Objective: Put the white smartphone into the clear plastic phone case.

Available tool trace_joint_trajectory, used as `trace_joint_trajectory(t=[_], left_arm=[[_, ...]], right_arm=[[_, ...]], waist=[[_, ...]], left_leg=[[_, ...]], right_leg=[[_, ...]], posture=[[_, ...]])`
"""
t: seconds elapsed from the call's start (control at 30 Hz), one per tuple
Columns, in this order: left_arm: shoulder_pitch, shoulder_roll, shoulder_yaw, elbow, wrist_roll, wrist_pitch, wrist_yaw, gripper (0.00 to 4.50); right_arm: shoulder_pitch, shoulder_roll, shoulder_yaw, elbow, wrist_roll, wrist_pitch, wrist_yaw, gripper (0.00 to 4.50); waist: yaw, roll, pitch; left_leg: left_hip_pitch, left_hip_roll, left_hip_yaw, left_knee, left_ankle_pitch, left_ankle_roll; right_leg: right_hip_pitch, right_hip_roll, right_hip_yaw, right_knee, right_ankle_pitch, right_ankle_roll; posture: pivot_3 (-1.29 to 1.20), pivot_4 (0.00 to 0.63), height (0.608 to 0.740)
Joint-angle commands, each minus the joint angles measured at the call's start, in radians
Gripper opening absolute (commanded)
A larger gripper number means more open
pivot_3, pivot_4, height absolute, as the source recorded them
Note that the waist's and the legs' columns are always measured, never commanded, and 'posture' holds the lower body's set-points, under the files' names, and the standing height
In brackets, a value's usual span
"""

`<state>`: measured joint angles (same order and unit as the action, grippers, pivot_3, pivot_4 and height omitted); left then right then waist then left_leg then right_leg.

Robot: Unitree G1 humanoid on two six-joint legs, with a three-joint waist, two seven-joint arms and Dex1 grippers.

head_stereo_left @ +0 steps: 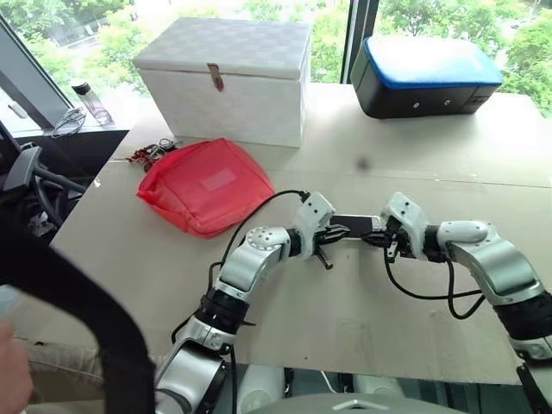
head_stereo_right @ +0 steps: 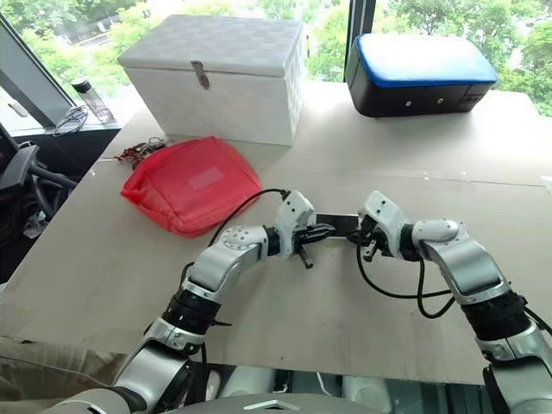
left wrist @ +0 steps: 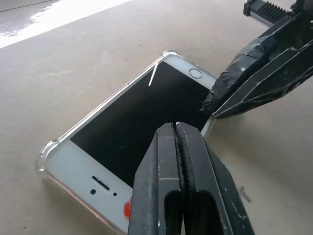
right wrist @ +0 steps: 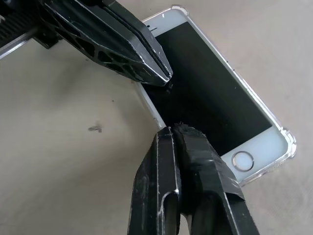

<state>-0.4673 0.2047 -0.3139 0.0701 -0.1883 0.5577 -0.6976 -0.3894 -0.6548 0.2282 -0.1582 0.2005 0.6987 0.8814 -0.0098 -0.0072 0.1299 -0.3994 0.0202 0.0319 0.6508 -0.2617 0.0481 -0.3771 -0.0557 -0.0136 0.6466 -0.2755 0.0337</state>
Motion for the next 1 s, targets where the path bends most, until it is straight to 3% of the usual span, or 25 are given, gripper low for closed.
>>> trace_joint_trajectory(t=[0.03, 0.2, 0.27, 0.33, 0.37, 0.6, 0.63, 0.8, 1.0], left_arm=[[0.029, 0.013, 0.037, -0.005, 0.0, -0.034, 0.011, 0.05], [0.078, -0.009, 0.163, -0.112, -0.064, -0.171, 0.044, 0.05], [0.104, 0.002, 0.235, -0.182, -0.14, -0.128, 0.037, 0.05], [0.138, 0.021, 0.3, -0.252, -0.214, -0.082, 0.03, 0.61], [0.162, 0.035, 0.329, -0.292, -0.244, -0.064, 0.031, 0.72], [0.387, 0.205, 0.428, -0.548, -0.365, 0.033, -0.017, 3.99], [0.424, 0.233, 0.441, -0.569, -0.375, 0.036, -0.029, 4.44], [0.557, 0.332, 0.472, -0.618, -0.375, 0.02, -0.057, 4.44], [0.631, 0.333, 0.462, -0.621, -0.393, 0.007, -0.057, 4.44]], right_arm=[[0.039, 0.037, -0.084, -0.011, 0.049, 0.004, -0.041, 0.0], [0.116, 0.098, -0.296, -0.16, 0.148, -0.055, -0.124, 0.0], [0.174, 0.105, -0.371, -0.239, 0.19, -0.057, -0.144, 0.0], [0.249, 0.103, -0.428, -0.317, 0.21, -0.054, -0.165, 1.09], [0.296, 0.097, -0.455, -0.359, 0.218, -0.051, -0.171, 1.23], [0.636, 0.059, -0.672, -0.554, 0.297, -0.06, -0.138, 4.48], [0.688, 0.058, -0.699, -0.573, 0.309, -0.064, -0.129, 4.5], [0.877, 0.099, -0.795, -0.619, 0.327, -0.142, -0.115, 4.5], [0.975, 0.165, -0.791, -0.62, 0.255, -0.301, -0.145, 4.5]], waist=[[0.003, -0.001, 0.0], [0.005, 0.001, 0.005], [0.009, 0.002, 0.006], [0.016, 0.002, 0.006], [0.021, 0.002, 0.006], [0.024, 0.002, 0.006], [0.024, 0.002, 0.006], [0.024, 0.003, 0.007], [0.024, 0.003, 0.01]], left_leg=[[0.0, 0.0, 0.0, 0.0, 0.0, 0.0], [-0.005, 0.0, 0.0, 0.0, 0.0, 0.0], [-0.011, 0.0, 0.0, 0.001, 0.001, -0.001], [-0.018, 0.0, 0.0, 0.003, 0.003, -0.005], [-0.018, 0.0, 0.0, 0.003, 0.003, -0.005], [-0.017, -0.001, 0.0, 0.002, 0.001, -0.001], [-0.016, -0.001, 0.0, 0.002, 0.001, -0.001], [-0.011, 0.0, -0.001, 0.002, 0.0, 0.0], [-0.001, 0.0, 0.0, 0.002, 0.0, 0.0]], right_leg=[[0.0, 0.0, 0.0, 0.0, 0.0, 0.0], [-0.004, 0.0, 0.0, -0.001, 0.0, 0.0], [-0.01, 0.0, 0.0, 0.0, 0.0, 0.001], [-0.016, 0.001, -0.001, 0.001, 0.0, 0.001], [-0.016, 0.001, -0.001, 0.001, 0.0, 0.001], [-0.015, 0.001, 0.0, 0.001, -0.002, 0.005], [-0.013, 0.001, 0.0, 0.001, -0.002, 0.005], [-0.009, 0.002, 0.0, 0.002, -0.002, 0.004], [0.0, 0.001, 0.001, 0.001, -0.005, 0.0]], posture=[[0.0, 0.15, 0.74], [0.0, 0.15, 0.74], [0.0, 0.15, 0.74], [0.0, 0.15, 0.74], [0.0, 0.15, 0.74], [0.0, 0.15, 0.74], [0.0, 0.15, 0.74], [0.0, 0.15, 0.74], [0.0, 0.15, 0.74]])
